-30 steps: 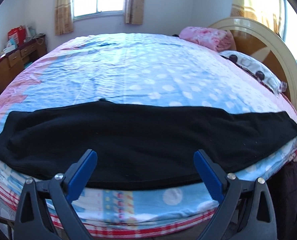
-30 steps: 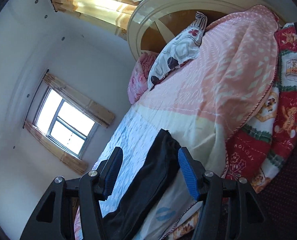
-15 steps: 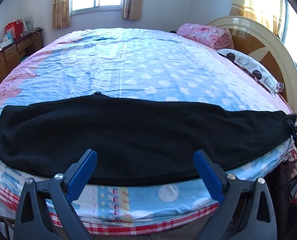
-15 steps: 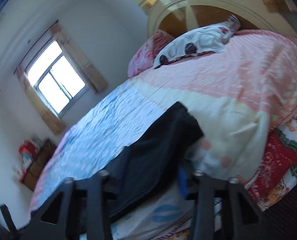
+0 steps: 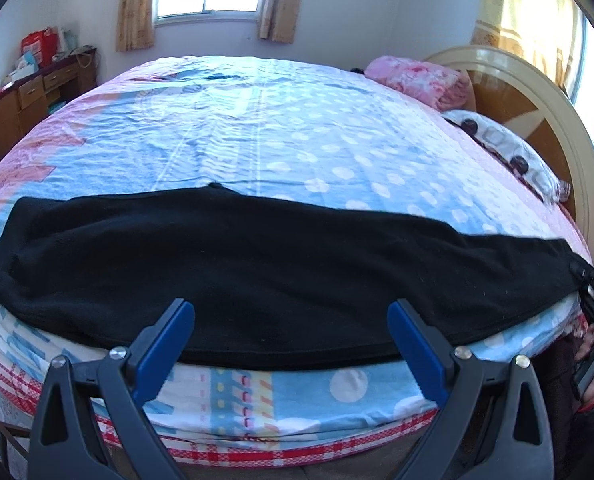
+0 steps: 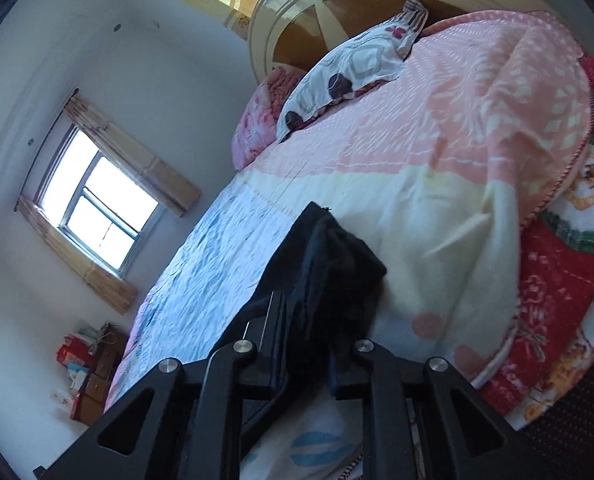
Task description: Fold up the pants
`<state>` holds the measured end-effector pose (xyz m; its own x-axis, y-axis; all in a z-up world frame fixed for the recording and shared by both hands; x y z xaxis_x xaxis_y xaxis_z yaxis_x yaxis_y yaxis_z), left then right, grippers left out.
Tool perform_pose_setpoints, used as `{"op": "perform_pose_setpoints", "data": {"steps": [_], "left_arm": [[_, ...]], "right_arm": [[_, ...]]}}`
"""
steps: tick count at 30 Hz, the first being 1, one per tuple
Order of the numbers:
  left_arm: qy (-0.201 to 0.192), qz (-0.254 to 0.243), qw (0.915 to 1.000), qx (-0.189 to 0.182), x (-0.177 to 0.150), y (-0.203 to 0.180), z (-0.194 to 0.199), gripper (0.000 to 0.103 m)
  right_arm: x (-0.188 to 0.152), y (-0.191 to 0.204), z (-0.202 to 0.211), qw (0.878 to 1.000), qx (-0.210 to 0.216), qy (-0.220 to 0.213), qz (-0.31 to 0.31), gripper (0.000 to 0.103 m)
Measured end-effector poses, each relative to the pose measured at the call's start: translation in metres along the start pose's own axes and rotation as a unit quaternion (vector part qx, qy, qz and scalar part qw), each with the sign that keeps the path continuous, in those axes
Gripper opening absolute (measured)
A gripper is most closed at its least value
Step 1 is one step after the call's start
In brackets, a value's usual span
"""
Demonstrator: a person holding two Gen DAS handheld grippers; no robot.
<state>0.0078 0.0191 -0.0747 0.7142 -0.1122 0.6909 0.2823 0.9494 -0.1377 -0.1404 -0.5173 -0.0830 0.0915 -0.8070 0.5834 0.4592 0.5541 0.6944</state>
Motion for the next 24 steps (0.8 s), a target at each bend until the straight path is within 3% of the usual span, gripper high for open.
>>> {"op": "perform_pose_setpoints", "data": {"steps": [3, 7, 12, 17, 20, 22, 24], "left_arm": [[-0.002, 0.018, 0.9998, 0.007, 0.001, 0.012, 0.000, 0.099], [-0.006, 0.032, 0.9994, 0.014, 0.001, 0.025, 0.001, 0.099], [-0.013, 0.041, 0.9990, 0.013, -0.001, 0.036, 0.005, 0.099], [-0.022, 0.044, 0.9986, 0.022, -0.005, 0.049, 0.009, 0.099], [-0.024, 0.047, 0.9983, 0.025, -0.007, 0.058, 0.008, 0.099], [-0.026, 0.048, 0.9981, 0.028, -0.007, 0.062, 0.007, 0.099], [-0.027, 0.052, 0.9978, 0.030, -0.007, 0.067, 0.006, 0.099]], "right_arm": [[-0.005, 0.024, 0.000, 0.994, -0.051, 0.001, 0.100, 0.005], [-0.035, 0.104, 0.010, 0.968, -0.025, -0.016, 0.250, 0.005], [-0.132, 0.207, -0.004, 0.904, 0.019, -0.002, 0.428, 0.005], [-0.263, 0.240, -0.045, 0.824, 0.044, 0.054, 0.562, 0.005], [-0.309, 0.229, -0.062, 0.795, 0.037, 0.091, 0.598, 0.006], [-0.326, 0.223, -0.065, 0.774, 0.021, 0.087, 0.627, 0.006], [-0.324, 0.224, -0.063, 0.773, 0.017, 0.080, 0.630, 0.006]]}}
Point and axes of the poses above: each gripper's, at about its wrist camera, not at the fingertips, and z roughly against the way its jaws point, y to its left, x to its top, the point moved 4 cm from there along -z, roughly the way its jaws point, and after that the axes turned 3 degrees about -z, right-handed, at the moved point
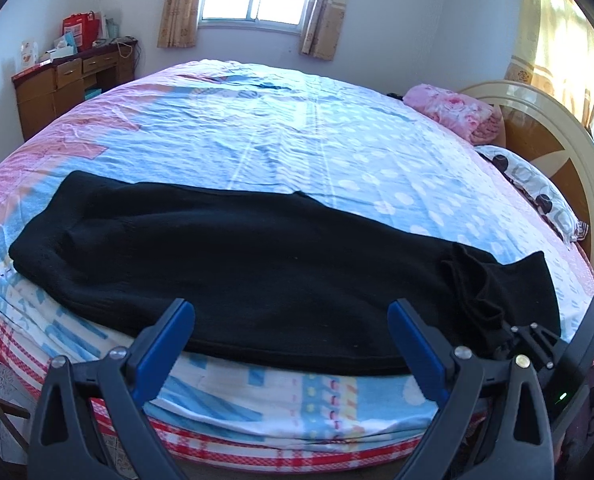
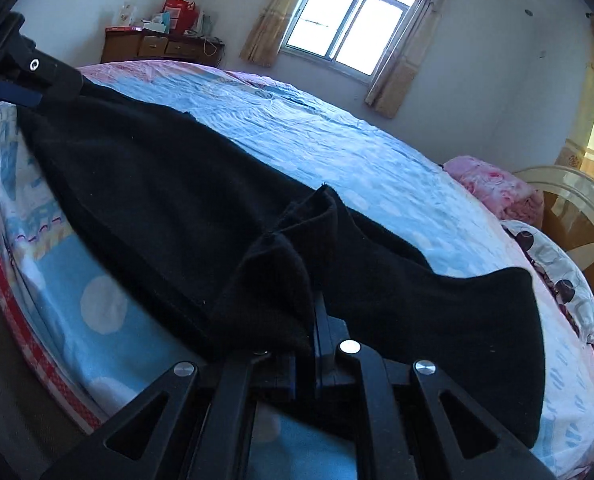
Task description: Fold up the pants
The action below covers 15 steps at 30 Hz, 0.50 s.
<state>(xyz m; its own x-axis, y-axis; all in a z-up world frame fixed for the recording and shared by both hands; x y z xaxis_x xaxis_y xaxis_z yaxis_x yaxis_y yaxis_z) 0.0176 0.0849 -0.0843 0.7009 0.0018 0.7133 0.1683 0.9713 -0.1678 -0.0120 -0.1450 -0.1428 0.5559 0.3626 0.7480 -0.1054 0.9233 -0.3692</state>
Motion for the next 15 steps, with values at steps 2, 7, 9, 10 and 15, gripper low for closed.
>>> {"op": "perform_pose_setpoints", "data": {"steps": [2, 7, 9, 10, 15], "left_arm": [[0.001, 0.005, 1.0000, -0.002, 0.001, 0.004, -0.001, 0.099], [-0.007, 0.015, 0.9998, 0.010, 0.004, 0.018, 0.003, 0.099], [-0.011, 0.020, 0.9996, 0.015, 0.005, 0.025, 0.005, 0.099], [-0.011, 0.022, 0.9995, 0.018, 0.005, 0.029, 0.006, 0.099], [-0.015, 0.009, 0.9986, 0.049, 0.005, 0.041, 0.009, 0.099]], "right_arm": [[0.004, -0.006, 0.001, 1.000, -0.001, 0.001, -0.016, 0.006], [0.038, -0.006, 0.023, 0.998, -0.010, -0.061, -0.015, 0.006], [0.049, 0.009, 0.024, 0.996, -0.014, -0.087, 0.016, 0.006], [0.053, 0.019, 0.023, 0.995, -0.011, -0.096, 0.029, 0.006], [0.050, 0.063, -0.008, 0.997, 0.019, -0.064, 0.039, 0.006]]}}
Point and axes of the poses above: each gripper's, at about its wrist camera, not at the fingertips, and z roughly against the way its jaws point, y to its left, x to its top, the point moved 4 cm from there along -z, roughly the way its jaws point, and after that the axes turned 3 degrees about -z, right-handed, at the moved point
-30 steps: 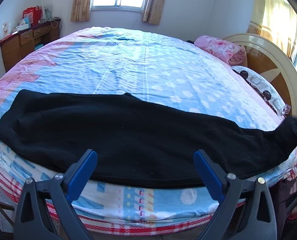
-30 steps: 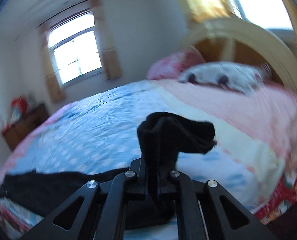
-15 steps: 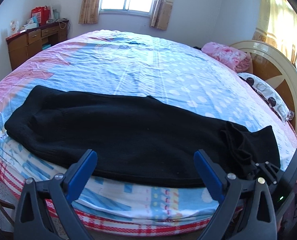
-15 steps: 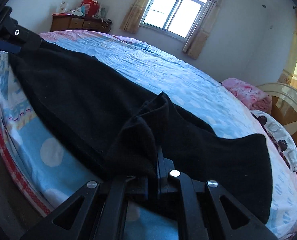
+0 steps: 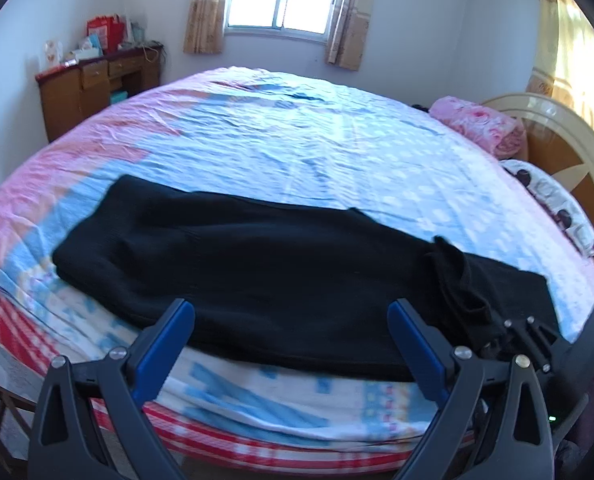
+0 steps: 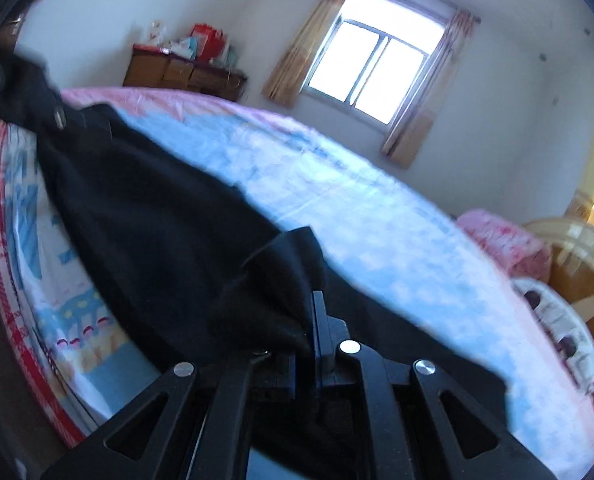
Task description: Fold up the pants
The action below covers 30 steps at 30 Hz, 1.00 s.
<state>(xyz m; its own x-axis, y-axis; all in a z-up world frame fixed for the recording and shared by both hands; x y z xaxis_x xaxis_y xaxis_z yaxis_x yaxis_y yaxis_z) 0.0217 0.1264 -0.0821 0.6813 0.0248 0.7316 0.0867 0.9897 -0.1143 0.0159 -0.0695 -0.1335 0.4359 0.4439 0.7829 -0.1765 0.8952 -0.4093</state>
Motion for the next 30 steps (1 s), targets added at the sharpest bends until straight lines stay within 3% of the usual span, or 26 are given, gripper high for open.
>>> {"op": "perform_pose_setpoints", "data": {"steps": [2, 7, 9, 11, 13, 16, 20, 22, 24, 30], "left_arm": [[-0.001, -0.013, 0.9998, 0.016, 0.000, 0.003, -0.002, 0.099], [0.010, -0.015, 0.9996, 0.023, -0.002, 0.009, -0.012, 0.099], [0.016, -0.016, 0.9994, 0.026, -0.002, 0.011, -0.016, 0.099], [0.022, -0.020, 0.9989, 0.036, -0.003, 0.012, -0.019, 0.099], [0.026, -0.025, 0.9984, 0.044, -0.004, 0.012, -0.021, 0.099], [0.033, -0.028, 0.9978, 0.051, -0.005, 0.013, -0.021, 0.099], [0.039, -0.026, 0.9972, 0.058, -0.007, 0.014, -0.022, 0.099], [0.042, -0.030, 0.9964, 0.066, -0.008, 0.014, -0.023, 0.099], [0.043, -0.035, 0.9954, 0.078, -0.009, 0.013, -0.023, 0.099], [0.053, -0.051, 0.9926, 0.097, -0.013, 0.012, -0.028, 0.099]], "right_arm": [[-0.006, 0.006, -0.012, 1.000, 0.005, 0.022, -0.006, 0.008], [-0.007, 0.012, -0.010, 1.000, -0.003, 0.027, 0.011, 0.011], [-0.006, 0.011, -0.006, 0.999, 0.011, 0.031, 0.000, 0.017], [-0.004, 0.011, 0.000, 0.998, 0.048, 0.030, -0.016, 0.041], [-0.001, 0.016, 0.006, 0.996, 0.083, 0.024, -0.019, 0.052], [0.002, 0.025, 0.015, 0.992, 0.119, 0.029, -0.016, 0.054], [0.026, 0.013, 0.043, 0.979, 0.184, 0.002, -0.087, 0.054], [0.035, 0.000, 0.055, 0.977, 0.177, -0.024, -0.115, 0.056], [0.037, -0.014, 0.051, 0.977, 0.160, -0.023, -0.143, 0.057], [0.001, -0.025, 0.008, 0.969, 0.101, 0.060, -0.215, 0.057]]}}
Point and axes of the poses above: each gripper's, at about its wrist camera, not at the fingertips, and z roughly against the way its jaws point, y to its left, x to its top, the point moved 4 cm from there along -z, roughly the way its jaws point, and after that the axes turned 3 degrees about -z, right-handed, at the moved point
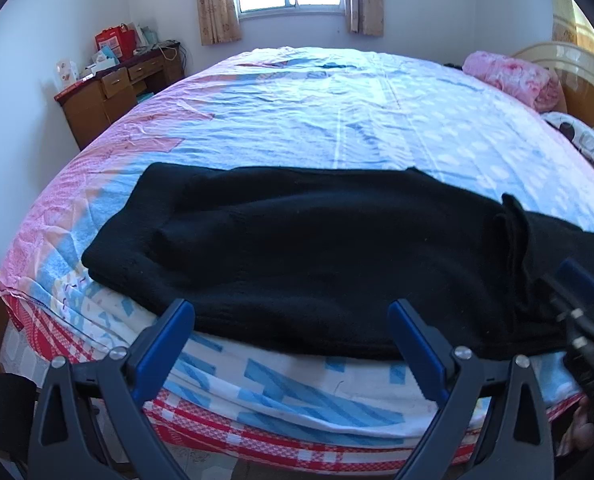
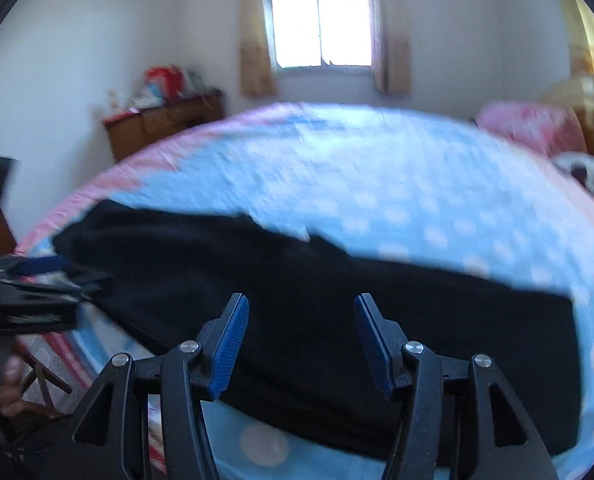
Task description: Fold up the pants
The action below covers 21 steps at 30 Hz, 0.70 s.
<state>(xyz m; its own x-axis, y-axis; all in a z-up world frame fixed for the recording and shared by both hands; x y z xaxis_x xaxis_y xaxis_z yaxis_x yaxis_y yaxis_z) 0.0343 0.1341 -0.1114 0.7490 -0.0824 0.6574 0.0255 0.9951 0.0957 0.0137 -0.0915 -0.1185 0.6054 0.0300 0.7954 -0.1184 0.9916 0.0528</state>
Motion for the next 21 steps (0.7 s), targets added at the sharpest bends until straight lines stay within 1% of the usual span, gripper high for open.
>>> {"op": "perform_pose_setpoints", "data": {"steps": [3, 5, 6, 7, 8, 9, 10, 11, 14, 15, 16, 18, 19, 21], "left_arm": [[0.014, -0.003, 0.9999, 0.002, -0.005, -0.001, -0.007, 0.099], [0.021, -0.001, 0.9998, 0.002, -0.007, 0.000, -0.010, 0.099], [0.024, 0.001, 0.9997, 0.001, -0.007, 0.001, -0.011, 0.099], [0.025, 0.006, 0.9997, -0.002, -0.008, 0.003, -0.012, 0.099], [0.026, 0.012, 0.9996, -0.005, -0.008, 0.006, -0.012, 0.099], [0.026, 0.023, 0.9993, -0.011, -0.008, 0.009, -0.012, 0.099], [0.025, 0.035, 0.9990, -0.015, -0.007, 0.014, -0.012, 0.099], [0.022, 0.046, 0.9986, -0.013, -0.007, 0.019, -0.011, 0.099], [0.010, 0.091, 0.9958, 0.000, -0.004, 0.044, -0.008, 0.099], [0.009, 0.104, 0.9946, 0.000, -0.004, 0.051, -0.008, 0.100], [0.010, 0.121, 0.9926, -0.002, -0.005, 0.059, -0.010, 0.100], [0.015, 0.149, 0.9886, -0.010, -0.007, 0.073, -0.015, 0.099], [0.012, 0.160, 0.9869, -0.016, -0.008, 0.078, -0.015, 0.099], [-0.004, 0.173, 0.9846, -0.026, -0.004, 0.083, -0.015, 0.099]], "right_arm": [[-0.016, 0.013, -0.019, 0.999, -0.019, 0.034, 0.029, 0.057], [-0.016, 0.021, -0.021, 0.999, -0.017, 0.025, 0.042, 0.057], [-0.016, 0.024, -0.021, 0.999, -0.007, 0.029, 0.046, 0.057], [-0.018, 0.028, -0.020, 0.998, -0.007, 0.030, 0.048, 0.057], [-0.017, 0.030, -0.017, 0.999, -0.008, 0.020, 0.044, 0.057], [-0.015, 0.031, -0.009, 1.000, 0.013, -0.005, 0.025, 0.057], [-0.013, 0.031, 0.001, 0.999, 0.045, -0.031, 0.005, 0.057], [-0.011, 0.033, 0.008, 0.997, 0.063, -0.052, -0.004, 0.058], [-0.014, 0.034, 0.022, 0.993, 0.075, -0.088, -0.003, 0.058], [-0.016, 0.036, 0.021, 0.993, 0.078, -0.087, -0.004, 0.059], [-0.022, 0.037, 0.017, 0.994, 0.084, -0.075, -0.001, 0.059], [-0.028, 0.040, 0.002, 0.995, 0.092, -0.032, 0.010, 0.060], [-0.035, 0.042, -0.003, 0.995, 0.097, -0.018, 0.014, 0.060], [-0.037, 0.044, -0.001, 0.995, 0.097, -0.023, 0.018, 0.062]]}}
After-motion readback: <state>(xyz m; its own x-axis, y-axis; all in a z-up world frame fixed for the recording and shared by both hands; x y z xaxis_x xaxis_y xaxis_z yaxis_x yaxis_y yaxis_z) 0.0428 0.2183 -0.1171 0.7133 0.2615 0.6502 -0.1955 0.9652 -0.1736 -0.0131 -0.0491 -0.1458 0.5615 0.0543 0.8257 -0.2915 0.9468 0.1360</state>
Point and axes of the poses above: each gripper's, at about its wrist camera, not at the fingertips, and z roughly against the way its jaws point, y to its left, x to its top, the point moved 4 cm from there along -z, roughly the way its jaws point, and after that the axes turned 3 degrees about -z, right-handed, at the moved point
